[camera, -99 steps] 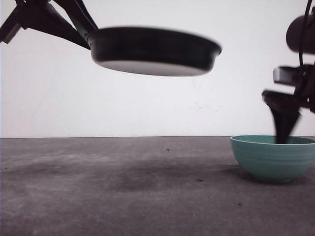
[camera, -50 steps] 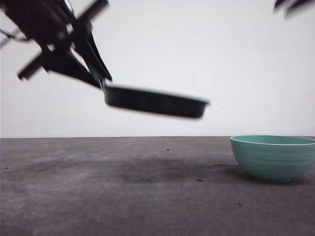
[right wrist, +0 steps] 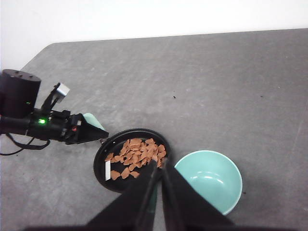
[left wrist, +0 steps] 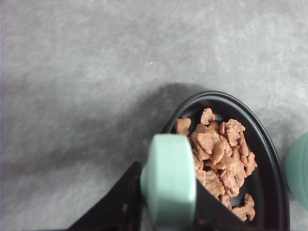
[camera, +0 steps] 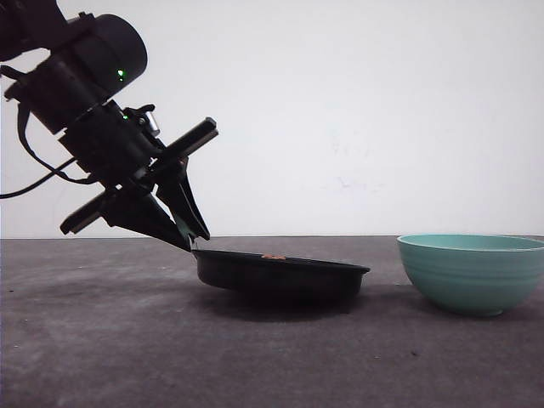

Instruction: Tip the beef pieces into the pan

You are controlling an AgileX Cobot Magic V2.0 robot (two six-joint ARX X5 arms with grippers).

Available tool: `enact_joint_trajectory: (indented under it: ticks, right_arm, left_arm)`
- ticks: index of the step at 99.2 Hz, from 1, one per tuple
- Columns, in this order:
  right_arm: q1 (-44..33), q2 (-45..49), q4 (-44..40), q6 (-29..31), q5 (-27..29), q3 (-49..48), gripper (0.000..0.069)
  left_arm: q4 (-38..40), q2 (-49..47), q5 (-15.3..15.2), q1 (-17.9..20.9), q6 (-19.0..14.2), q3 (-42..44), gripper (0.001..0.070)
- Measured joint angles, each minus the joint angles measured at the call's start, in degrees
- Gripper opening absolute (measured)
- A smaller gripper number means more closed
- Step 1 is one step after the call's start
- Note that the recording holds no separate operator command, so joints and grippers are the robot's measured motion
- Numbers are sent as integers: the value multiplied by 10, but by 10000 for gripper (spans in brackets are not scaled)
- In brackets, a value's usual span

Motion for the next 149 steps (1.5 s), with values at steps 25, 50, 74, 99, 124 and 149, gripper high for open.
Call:
enact_joint_trajectory:
  ticks: [25,50,74,99,124,149]
  right_arm:
    - [0,-10,-1,0,0,0,16]
    - [0,-10,20,-2,0,0,16]
    - [0,-9,67,-17,46,0,16]
    - [0,24,76,-55,86,0,16]
    - [0,27,101,-109,123,-6,14]
    - [2,-57,163,-152,177,-58,11]
  left_arm:
    - [-33,8,-1,2,-2,1,349]
    - [-67,-32,-9,17,-2,1,606]
    - [-69,-198,-51,35,23,12,693]
    - [-185,-333,-172,34,121,144,688]
    - [-263,-449,-224,35,151,170,112]
    - [-296,-627,-287,35,152,-1,13]
